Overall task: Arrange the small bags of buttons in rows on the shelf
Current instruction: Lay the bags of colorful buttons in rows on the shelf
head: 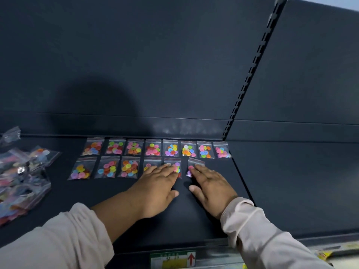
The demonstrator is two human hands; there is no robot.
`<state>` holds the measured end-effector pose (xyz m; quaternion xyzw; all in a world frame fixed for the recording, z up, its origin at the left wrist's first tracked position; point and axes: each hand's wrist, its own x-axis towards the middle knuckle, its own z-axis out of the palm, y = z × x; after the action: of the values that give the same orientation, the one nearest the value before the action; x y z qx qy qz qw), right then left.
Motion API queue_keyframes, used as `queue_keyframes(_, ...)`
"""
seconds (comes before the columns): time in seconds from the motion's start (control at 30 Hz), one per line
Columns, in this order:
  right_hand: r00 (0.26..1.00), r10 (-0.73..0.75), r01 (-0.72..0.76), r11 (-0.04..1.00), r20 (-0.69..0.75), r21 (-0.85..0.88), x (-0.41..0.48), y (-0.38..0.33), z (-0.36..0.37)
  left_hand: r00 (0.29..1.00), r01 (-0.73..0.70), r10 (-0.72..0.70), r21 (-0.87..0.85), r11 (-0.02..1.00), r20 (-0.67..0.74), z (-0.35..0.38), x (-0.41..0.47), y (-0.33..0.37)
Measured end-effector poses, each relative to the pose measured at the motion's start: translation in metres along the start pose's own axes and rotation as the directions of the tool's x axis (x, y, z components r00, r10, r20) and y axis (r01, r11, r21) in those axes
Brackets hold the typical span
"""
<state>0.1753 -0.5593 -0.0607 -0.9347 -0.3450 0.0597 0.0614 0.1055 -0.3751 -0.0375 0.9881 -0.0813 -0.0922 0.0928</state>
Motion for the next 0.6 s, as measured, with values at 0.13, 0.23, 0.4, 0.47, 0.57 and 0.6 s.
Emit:
queue_keyframes(0.13,0.999,-0.039,0.039,0.999,0.005,0.012,0.0033,0.0008,-0.0021,1.000,-0.007,0.007,-0.016,1.000,-0.013,-0.0008,0.0002,0.0004)
queue_keyframes(0.23,0.998,-0.070,0.070,0.997,-0.004,0.035,0.0045,0.0014,-0.0026,1.000,-0.009,0.009,-0.021,1.000,-0.018,-0.0002,0.0009,0.0003)
queue_keyframes(0.4,0.996,-0.084,0.084,0.994,-0.008,0.070,0.0060,0.0010,-0.0042,1.000,-0.018,0.017,-0.024,1.000,-0.025,-0.0001,0.0007,-0.0012)
queue_keyframes(0.47,0.996,-0.091,0.092,0.993,-0.018,0.080,0.0062,0.0013,-0.0041,0.999,-0.017,0.017,-0.026,1.000,-0.030,-0.0005,0.0003,-0.0015)
queue_keyframes(0.57,0.995,-0.092,0.094,0.991,-0.026,0.091,0.0063,0.0015,-0.0055,0.999,-0.015,0.014,-0.034,0.999,-0.035,-0.0009,-0.0012,-0.0020)
queue_keyframes(0.6,0.996,-0.088,0.091,0.991,-0.036,0.096,0.0063,0.0007,-0.0072,0.999,-0.013,0.012,-0.037,0.999,-0.041,-0.0012,-0.0018,-0.0024)
